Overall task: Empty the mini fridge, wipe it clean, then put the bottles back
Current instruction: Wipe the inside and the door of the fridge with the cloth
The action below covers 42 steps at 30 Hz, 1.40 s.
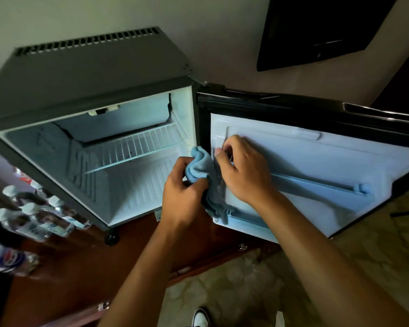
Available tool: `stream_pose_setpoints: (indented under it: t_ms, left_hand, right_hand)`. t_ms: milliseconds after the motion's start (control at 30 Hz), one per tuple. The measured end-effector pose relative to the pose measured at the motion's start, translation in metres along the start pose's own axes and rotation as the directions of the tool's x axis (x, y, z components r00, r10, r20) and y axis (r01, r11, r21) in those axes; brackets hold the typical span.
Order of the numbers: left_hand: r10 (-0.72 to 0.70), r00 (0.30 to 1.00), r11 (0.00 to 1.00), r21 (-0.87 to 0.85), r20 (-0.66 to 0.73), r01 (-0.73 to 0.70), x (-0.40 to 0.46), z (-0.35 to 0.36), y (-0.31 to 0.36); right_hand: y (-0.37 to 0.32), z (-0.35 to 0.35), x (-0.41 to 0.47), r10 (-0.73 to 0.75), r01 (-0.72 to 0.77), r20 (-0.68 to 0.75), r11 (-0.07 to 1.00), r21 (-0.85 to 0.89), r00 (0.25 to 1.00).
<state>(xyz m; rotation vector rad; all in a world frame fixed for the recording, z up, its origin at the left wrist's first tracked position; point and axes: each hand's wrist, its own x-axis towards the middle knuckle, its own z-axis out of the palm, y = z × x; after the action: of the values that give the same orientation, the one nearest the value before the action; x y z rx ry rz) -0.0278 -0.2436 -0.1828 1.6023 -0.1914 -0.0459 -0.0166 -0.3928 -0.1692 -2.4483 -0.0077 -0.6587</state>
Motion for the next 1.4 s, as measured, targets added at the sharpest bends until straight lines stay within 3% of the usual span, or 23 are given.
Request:
stream_pose_setpoints:
  t_ms: [133, 267, 400, 633, 767, 867, 1000, 1100, 1200, 1300, 1400]
  left_hand:
    - [0.009, 0.994, 0.996, -0.09, 0.106, 0.001, 0.002, 0.003, 0.029]
    - [-0.054, 0.961, 0.93, -0.337, 0.272, 0.148, 0.003, 0.018, 0.045]
    - [-0.04, 0.933, 0.926, -0.338, 0.357, 0.169, 0.009, 0.04, 0.046]
    - [-0.041, 0.924, 0.943, -0.291, 0.379, 0.161, 0.001, 0.101, 0.042]
    - [0.03, 0.939, 0.987, -0.161, 0.344, 0.028, -0.01, 0.143, 0.041]
    - [0.203, 0.918, 0.974, 0.031, 0.34, -0.227, -0.018, 0.164, 0.036]
    - [0.342, 0.822, 0.722, 0.432, 0.456, -0.54, -0.021, 0.182, 0.025]
    - [0.305, 0.788, 0.572, 0.559, 0.534, -0.6, -0.021, 0.195, 0.015]
    - [0.366, 0.751, 0.438, 0.611, 0.549, -0.66, -0.022, 0.2, 0.004]
    - [0.417, 0.742, 0.404, 0.624, 0.525, -0.669, -0.023, 0.202, -0.001]
    - [0.445, 0.736, 0.401, 0.622, 0.51, -0.673, -0.024, 0.203, -0.002]
  right_hand:
    - [-0.003, -0.018, -0.002, 0.072, -0.077, 0.028, 0.942, 0.326, 0.997]
    - [-0.003, -0.05, -0.009, 0.158, -0.249, 0.196, 0.708, 0.661, 0.968]
    - [0.014, -0.087, -0.018, 0.153, -0.362, 0.34, 0.591, 0.721, 0.928]
    - [0.054, -0.139, -0.049, 0.342, -0.536, 0.414, 0.494, 0.685, 0.844]
    - [0.066, -0.164, -0.076, 0.492, -0.453, 0.166, 0.55, 0.702, 0.855]
    - [0.076, -0.189, -0.096, 0.554, -0.385, 0.005, 0.573, 0.724, 0.833]
    - [0.082, -0.216, -0.115, 0.618, -0.352, -0.19, 0.642, 0.681, 0.763]
    - [0.089, -0.218, -0.12, 0.678, -0.387, -0.385, 0.699, 0.602, 0.626]
    - [0.095, -0.207, -0.122, 0.638, -0.425, -0.565, 0.77, 0.475, 0.524]
    - [0.107, -0.186, -0.124, 0.601, -0.48, -0.597, 0.794, 0.372, 0.532]
    - [0.112, -0.16, -0.124, 0.638, -0.435, -0.456, 0.764, 0.477, 0.62]
